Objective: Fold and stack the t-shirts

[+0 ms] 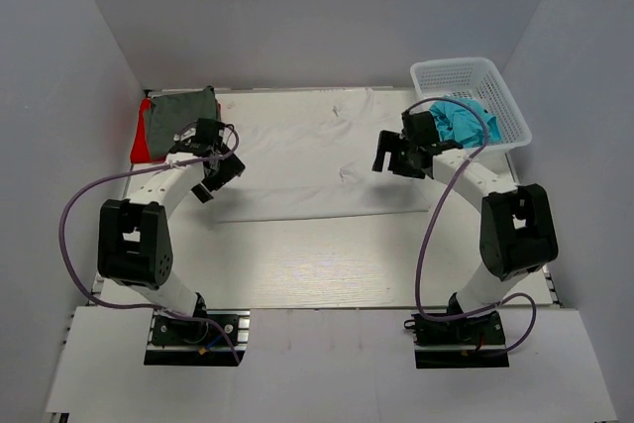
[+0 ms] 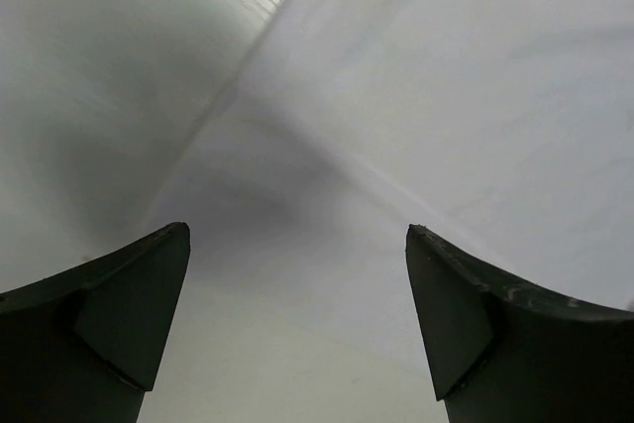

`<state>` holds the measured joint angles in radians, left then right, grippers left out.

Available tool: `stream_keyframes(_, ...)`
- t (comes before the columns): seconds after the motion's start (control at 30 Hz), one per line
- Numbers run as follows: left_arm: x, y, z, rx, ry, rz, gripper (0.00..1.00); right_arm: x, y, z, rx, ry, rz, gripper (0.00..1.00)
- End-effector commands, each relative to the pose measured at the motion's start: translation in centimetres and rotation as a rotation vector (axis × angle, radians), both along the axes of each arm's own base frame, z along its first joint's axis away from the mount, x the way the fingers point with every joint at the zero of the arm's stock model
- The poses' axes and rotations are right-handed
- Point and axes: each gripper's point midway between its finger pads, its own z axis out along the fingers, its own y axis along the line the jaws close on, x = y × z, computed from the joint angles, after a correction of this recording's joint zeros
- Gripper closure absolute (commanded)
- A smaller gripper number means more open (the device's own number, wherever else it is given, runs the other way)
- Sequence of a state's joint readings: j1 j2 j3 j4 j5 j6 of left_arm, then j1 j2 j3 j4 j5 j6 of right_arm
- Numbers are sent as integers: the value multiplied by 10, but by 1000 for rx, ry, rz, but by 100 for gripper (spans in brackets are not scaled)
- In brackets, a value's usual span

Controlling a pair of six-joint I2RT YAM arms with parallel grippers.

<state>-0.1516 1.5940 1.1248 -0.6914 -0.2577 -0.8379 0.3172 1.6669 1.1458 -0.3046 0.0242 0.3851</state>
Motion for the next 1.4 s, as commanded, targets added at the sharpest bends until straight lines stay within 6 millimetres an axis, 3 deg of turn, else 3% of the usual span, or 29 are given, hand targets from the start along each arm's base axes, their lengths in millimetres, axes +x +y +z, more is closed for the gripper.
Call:
stream_keyframes(0.0, 12, -44, -11, -186, -42, -159, 0, -1, 15, -1, 78, -20, 40, 10)
stream_keyframes(0.13, 8, -52, -41, -224, 26, -187, 0, -7, 13, -25, 78, 40, 16, 10)
stream_keyframes(0.23, -10, -55, -63, -231, 95, -195, 0, -18, 7, -50, 72, 78, -20, 10)
stream_keyframes(0.3, -18, -54, -70, -230, 114, -193, 0, -25, 6, -57, 77, 97, -36, 10)
stream_keyframes(0.33, -32, -52, -79, -227, 158, -187, 0, -39, 3, -65, 70, 125, -36, 10)
stream_keyframes(0.4, -51, -48, -79, -224, 193, -183, 0, -50, 1, -64, 74, 134, -49, 10)
stream_keyframes(0.43, -70, -45, -88, -222, 228, -178, 0, -70, -8, -80, 47, 183, -54, 10)
stream_keyframes(0.47, -77, -46, -81, -237, 209, -175, 0, -78, -10, -76, 48, 178, -67, 10)
stream_keyframes(0.5, -98, -43, -90, -235, 244, -170, 0, -95, -14, -79, 44, 194, -67, 10)
stream_keyframes(0.53, -109, -41, -90, -238, 253, -159, 0, -116, -23, -91, 23, 239, -83, 10)
stream_keyframes(0.57, -119, -43, -90, -255, 255, -165, 0, -122, -21, -76, 59, 211, -110, 10)
stream_keyframes(0.6, -139, -45, -98, -284, 276, -164, 0, -143, -34, -90, 17, 250, -139, 10)
stream_keyframes(0.67, -152, -49, -88, -325, 226, -165, 0, -166, -42, -88, 17, 233, -165, 10)
stream_keyframes(0.7, -168, -49, -91, -344, 247, -156, 0, -180, -42, -87, 3, 259, -154, 10)
stream_keyframes(0.73, -168, -51, -79, -358, 195, -170, 0, -188, -44, -87, -2, 262, -150, 10)
stream_keyframes(0.8, -179, -50, -66, -362, 187, -163, 0, -196, -43, -67, 20, 191, -117, 10)
stream_keyframes(0.93, -144, -50, -7, -331, -46, -242, 0, -168, -35, -20, 60, 15, -76, 10)
stream_keyframes(0.97, -126, -46, 16, -297, -119, -243, 0, -156, -31, -2, 74, -31, -67, 10)
stream_keyframes(1.07, -90, -43, 48, -245, -217, -264, 0, -124, -21, 27, 90, -135, -39, 10)
stream_keyframes(1.13, -69, -37, 55, -211, -237, -253, 0, -91, -18, 49, 94, -218, -91, 10)
stream_keyframes(1.17, -50, -22, 55, -128, -215, -195, 0, -82, -16, 44, 84, -211, -101, 10)
stream_keyframes(1.2, -41, -11, 53, -79, -192, -154, 0, -61, -16, 68, 91, -279, -141, 10)
stream_keyframes(1.3, -5, -5, 43, -35, -116, -119, 0, -24, -15, 70, 33, -298, -172, 10)
stream_keyframes(1.33, 3, -5, 39, -27, -97, -129, 0, -5, -17, 60, -29, -277, -177, 10)
stream_keyframes(1.37, 21, -3, 50, -22, -117, -126, 0, 12, -17, 76, -44, -298, -196, 10)
